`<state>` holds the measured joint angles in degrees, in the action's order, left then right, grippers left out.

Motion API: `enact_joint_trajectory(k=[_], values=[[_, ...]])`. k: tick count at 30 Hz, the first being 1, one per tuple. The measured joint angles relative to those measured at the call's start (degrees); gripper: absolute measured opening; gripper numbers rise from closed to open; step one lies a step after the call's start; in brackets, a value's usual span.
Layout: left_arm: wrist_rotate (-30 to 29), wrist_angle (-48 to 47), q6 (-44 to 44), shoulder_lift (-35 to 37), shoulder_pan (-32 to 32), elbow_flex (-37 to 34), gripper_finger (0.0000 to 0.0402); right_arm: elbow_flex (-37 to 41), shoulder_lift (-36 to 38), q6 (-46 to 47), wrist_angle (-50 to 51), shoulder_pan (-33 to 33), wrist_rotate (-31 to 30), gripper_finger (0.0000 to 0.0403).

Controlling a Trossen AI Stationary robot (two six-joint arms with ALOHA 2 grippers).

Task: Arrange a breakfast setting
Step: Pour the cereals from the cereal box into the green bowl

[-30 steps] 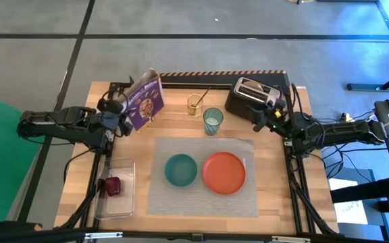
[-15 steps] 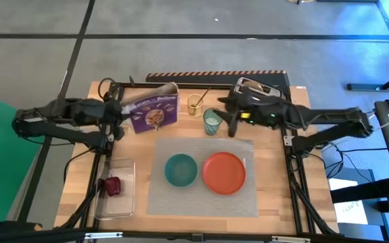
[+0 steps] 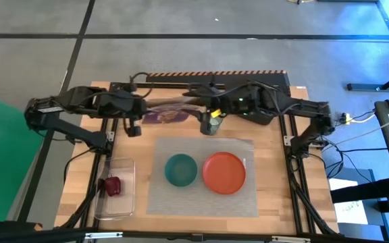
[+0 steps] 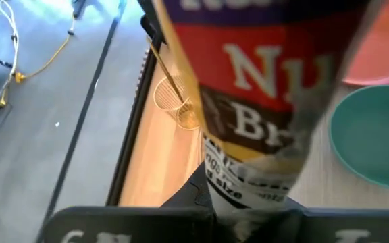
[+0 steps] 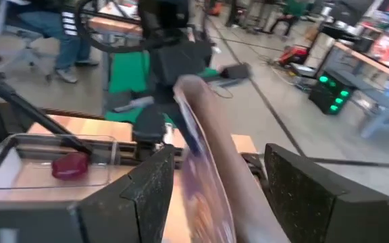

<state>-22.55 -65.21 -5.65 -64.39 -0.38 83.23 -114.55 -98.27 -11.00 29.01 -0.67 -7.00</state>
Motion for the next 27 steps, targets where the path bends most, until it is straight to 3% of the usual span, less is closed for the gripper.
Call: enact_joint_trajectory(k=[7,15,19,23,27], values=[[0.7,-1.1,-5.7,-5.2,0.0,6.1,0.0001,-3.9,-5.3,-1.0,1.8,0.0,2.1,0.0221],[3.5,-1.9,-9.9,-6.1,0.0,6.8,0.0004,-3.9,-7.0,-1.0,4.6,-0.1,-0.5,0.0219],[3.4,-2.1,-11.6,-6.1,0.0,6.9,0.0006,-3.9,-7.3,-0.8,4.0,-0.1,-0.9,0.019],[2.2,-4.1,-11.6,-6.1,-0.9,6.9,0.0002,-3.9,-7.5,-1.1,-1.0,-1.3,-2.5,0.0165],[2.3,-5.7,-11.6,-6.1,-2.4,6.9,0.0003,-3.9,-6.9,-4.7,-6.3,-2.5,-6.8,0.0176]])
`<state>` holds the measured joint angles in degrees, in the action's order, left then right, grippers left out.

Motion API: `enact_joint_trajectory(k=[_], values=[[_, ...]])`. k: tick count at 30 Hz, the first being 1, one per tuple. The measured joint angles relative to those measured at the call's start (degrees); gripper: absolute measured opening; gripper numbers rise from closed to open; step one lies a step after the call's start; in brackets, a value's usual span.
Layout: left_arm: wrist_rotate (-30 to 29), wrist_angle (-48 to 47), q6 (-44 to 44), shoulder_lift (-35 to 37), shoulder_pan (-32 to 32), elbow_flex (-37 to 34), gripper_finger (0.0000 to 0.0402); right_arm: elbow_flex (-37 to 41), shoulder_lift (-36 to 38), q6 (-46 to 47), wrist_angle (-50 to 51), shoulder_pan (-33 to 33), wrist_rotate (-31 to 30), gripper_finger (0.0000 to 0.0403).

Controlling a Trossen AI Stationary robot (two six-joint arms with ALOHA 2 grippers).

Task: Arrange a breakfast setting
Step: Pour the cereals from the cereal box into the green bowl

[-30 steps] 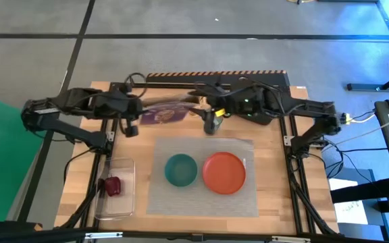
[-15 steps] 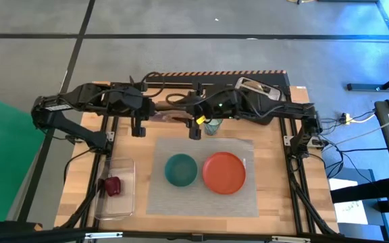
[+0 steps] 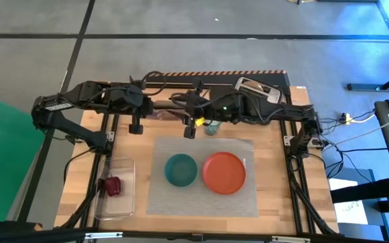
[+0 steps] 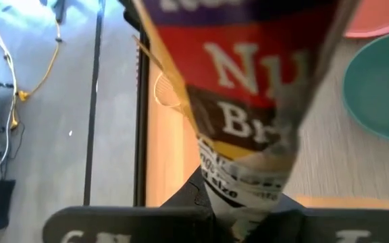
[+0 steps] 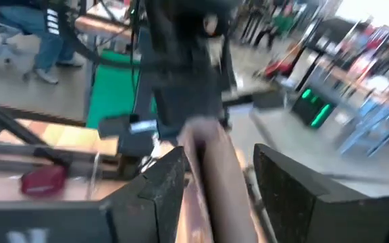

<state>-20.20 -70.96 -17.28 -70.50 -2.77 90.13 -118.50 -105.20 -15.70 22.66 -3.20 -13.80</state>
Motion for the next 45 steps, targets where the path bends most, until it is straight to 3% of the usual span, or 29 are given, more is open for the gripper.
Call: enact_joint_trajectory(k=[10,15,18,20,25,26,30,33,45], values=[[2.5,0.1,-2.7,0.0,-0.1,0.0,0.0006,0.1,-1.8,1.0,7.0,1.2,1.0,0.0281],[3.0,1.6,-3.9,0.0,0.5,0.0,0.0006,0.0,-3.5,5.8,10.3,1.8,3.2,0.029],[3.6,2.0,-6.1,0.0,0.6,0.0,0.0006,0.1,-3.9,9.0,11.7,1.8,1.5,0.0259],[4.2,2.1,-6.3,0.0,0.8,0.0,0.0006,0.1,-3.9,9.7,11.2,1.8,1.3,0.0216],[4.5,2.9,-6.2,0.0,0.9,0.0,0.0007,0.1,-3.8,11.2,10.9,2.1,0.9,0.0042],[4.4,3.2,-6.1,0.0,0.9,0.0,0.0007,0.1,-3.8,11.4,10.8,2.1,1.4,0.0022],[2.5,3.6,-5.4,0.4,0.9,0.0,0.0016,0.1,-3.7,14.1,9.9,2.2,0.6,0.0009],[1.8,3.4,-3.6,1.6,0.4,0.0,0.0046,0.1,-3.4,15.1,9.8,2.2,0.4,0.0004],[7.6,0.7,5.0,12.3,-6.7,0.0,0.0244,0.1,0.9,12.8,4.0,2.6,2.4,0.0]])
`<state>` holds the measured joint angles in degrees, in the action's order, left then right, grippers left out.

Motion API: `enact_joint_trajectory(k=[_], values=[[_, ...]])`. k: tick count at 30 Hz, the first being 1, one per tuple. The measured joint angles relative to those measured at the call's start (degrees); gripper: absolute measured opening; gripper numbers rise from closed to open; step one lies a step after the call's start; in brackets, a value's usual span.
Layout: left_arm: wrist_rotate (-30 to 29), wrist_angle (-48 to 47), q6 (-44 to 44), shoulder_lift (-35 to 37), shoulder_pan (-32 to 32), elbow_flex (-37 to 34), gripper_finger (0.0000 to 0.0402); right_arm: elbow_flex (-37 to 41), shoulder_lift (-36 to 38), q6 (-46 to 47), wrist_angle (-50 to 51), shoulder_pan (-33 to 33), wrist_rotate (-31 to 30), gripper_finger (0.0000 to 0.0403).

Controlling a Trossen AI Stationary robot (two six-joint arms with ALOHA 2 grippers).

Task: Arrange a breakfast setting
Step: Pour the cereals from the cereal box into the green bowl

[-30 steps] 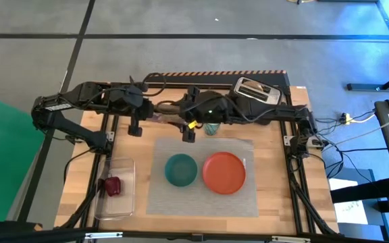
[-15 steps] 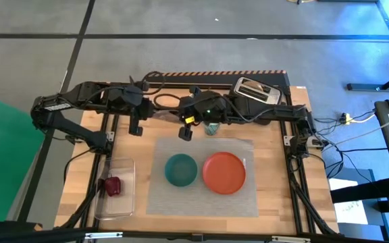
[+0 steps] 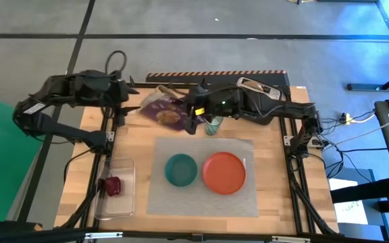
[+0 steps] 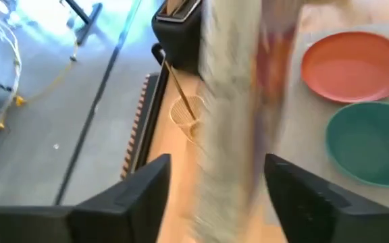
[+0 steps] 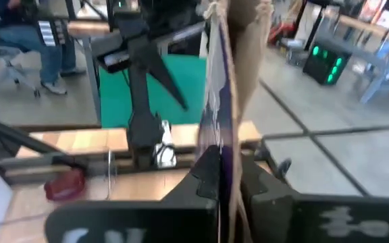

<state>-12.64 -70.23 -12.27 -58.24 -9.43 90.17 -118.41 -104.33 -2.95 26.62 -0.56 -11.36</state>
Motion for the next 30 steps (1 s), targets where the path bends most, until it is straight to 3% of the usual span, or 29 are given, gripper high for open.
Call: enact_joint_trajectory(k=[8,16,20,28,30], values=[[4.6,-0.9,-0.1,2.7,-1.4,0.0,0.0317,-0.1,1.5,-2.7,-8.3,0.3,8.0,0.0],[9.2,-1.1,-1.0,0.1,-1.5,-0.1,0.0319,-0.1,1.8,-4.8,-12.8,0.2,12.5,0.0],[10.6,-1.4,-3.7,-0.7,-1.4,-0.1,0.0278,-0.1,2.7,-4.9,-13.2,0.2,12.6,0.0],[9.6,-1.2,-7.0,-0.6,-1.3,-0.1,0.0099,-0.1,3.8,-5.1,-11.1,0.3,12.5,0.0],[9.1,-1.9,-7.3,-0.3,-1.3,-0.1,0.0072,-0.1,3.8,-5.0,-10.0,0.2,12.6,0.0]])
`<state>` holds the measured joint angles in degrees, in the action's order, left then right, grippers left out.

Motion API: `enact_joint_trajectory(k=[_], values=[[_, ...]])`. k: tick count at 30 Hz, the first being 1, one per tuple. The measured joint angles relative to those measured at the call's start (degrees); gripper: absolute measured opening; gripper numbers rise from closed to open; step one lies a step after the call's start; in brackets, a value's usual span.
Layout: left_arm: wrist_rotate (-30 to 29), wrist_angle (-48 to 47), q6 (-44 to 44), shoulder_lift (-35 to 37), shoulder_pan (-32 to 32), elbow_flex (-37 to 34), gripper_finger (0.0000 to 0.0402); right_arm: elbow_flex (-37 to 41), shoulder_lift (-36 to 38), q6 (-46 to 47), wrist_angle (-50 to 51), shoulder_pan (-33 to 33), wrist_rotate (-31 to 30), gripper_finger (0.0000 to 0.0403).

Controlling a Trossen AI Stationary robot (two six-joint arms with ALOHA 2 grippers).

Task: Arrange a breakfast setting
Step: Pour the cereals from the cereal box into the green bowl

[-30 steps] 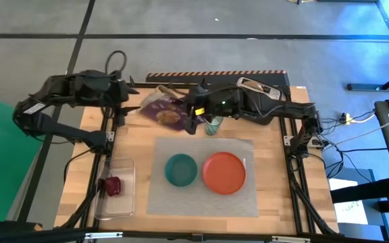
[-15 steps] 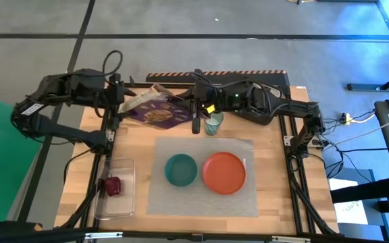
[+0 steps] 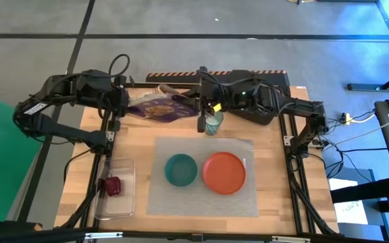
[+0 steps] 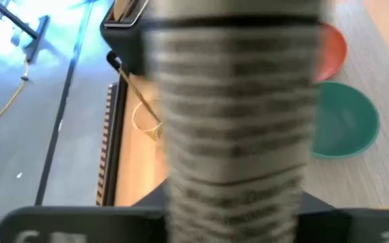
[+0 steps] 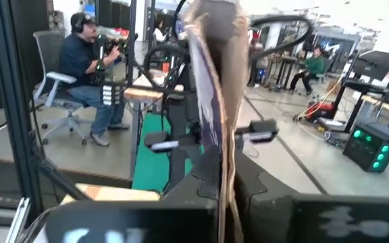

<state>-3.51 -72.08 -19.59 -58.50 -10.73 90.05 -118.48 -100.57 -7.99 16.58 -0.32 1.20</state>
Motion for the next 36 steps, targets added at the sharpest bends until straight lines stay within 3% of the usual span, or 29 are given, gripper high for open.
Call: enact_joint_trajectory(k=[4,8,11,17,20,26,36], values=[[0.0,-4.7,-0.4,0.3,0.0,0.0,0.0072,0.0,-0.2,1.7,2.4,0.0,-3.0,0.0022],[-0.9,-13.7,-2.5,0.4,0.0,0.0,0.0072,0.1,0.9,1.7,7.1,-0.1,-6.7,0.0085],[-0.4,-19.6,-3.5,0.5,0.8,-0.1,0.0087,0.0,4.4,2.1,10.6,-0.1,-14.0,0.0144],[2.6,-18.4,-4.7,0.3,3.5,0.0,0.009,-0.1,11.3,9.1,23.4,0.0,-31.1,0.0228],[2.5,-18.0,-6.8,-0.9,5.1,0.0,0.009,0.0,14.6,15.4,31.9,0.0,-33.9,0.0242],[-7.7,-17.9,-16.3,-5.8,7.7,0.1,0.0091,-0.1,18.3,25.0,45.6,-0.1,-34.2,0.0245],[-20.4,-17.8,-36.5,-10.9,10.2,0.1,0.0092,0.1,18.4,28.9,52.6,-0.1,-34.1,0.0246]])
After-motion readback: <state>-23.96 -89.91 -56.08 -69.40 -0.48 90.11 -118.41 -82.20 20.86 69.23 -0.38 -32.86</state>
